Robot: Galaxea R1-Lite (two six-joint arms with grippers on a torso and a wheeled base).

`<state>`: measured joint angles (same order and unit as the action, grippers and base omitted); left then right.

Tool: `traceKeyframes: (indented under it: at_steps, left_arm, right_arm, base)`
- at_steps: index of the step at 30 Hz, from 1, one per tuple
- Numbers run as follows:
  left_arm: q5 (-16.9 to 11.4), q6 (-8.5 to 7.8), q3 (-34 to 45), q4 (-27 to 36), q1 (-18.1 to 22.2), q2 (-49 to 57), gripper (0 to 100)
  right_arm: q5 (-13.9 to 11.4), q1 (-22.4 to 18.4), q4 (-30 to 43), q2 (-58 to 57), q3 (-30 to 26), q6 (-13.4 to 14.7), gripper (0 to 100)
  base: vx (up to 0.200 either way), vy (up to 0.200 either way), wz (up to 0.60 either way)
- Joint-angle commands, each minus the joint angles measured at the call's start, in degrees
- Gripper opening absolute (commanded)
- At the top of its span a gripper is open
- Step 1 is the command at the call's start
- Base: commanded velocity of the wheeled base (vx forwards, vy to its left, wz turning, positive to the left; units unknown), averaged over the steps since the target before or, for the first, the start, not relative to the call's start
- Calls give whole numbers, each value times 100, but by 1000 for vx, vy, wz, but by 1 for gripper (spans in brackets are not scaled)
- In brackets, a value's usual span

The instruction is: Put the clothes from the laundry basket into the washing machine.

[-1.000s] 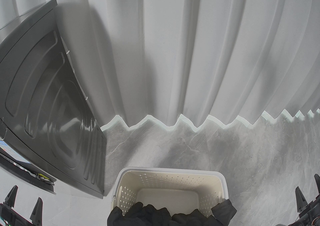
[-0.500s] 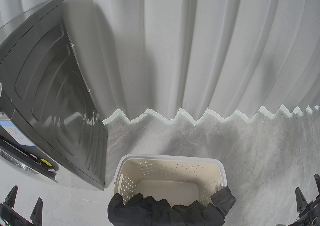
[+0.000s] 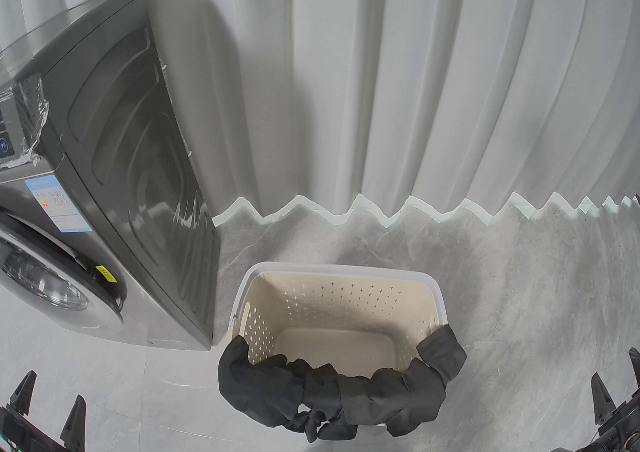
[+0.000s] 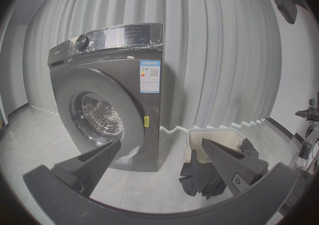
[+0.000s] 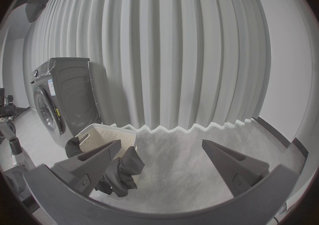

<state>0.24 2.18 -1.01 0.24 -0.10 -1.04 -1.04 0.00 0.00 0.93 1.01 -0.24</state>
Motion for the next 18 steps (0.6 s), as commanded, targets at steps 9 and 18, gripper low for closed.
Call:
traceKeyframes:
  at_steps: [9, 18]
  left_arm:
    - [2, 2, 92, 2, 10, 104, 100]
    - [2, 2, 92, 2, 1, 104, 100]
  right_arm:
    - [-2, 9, 0, -93, -101, -2, 100]
    - [-2, 9, 0, -93, -101, -2, 100]
  base:
    - [-200, 0, 0]
    - [-200, 0, 0]
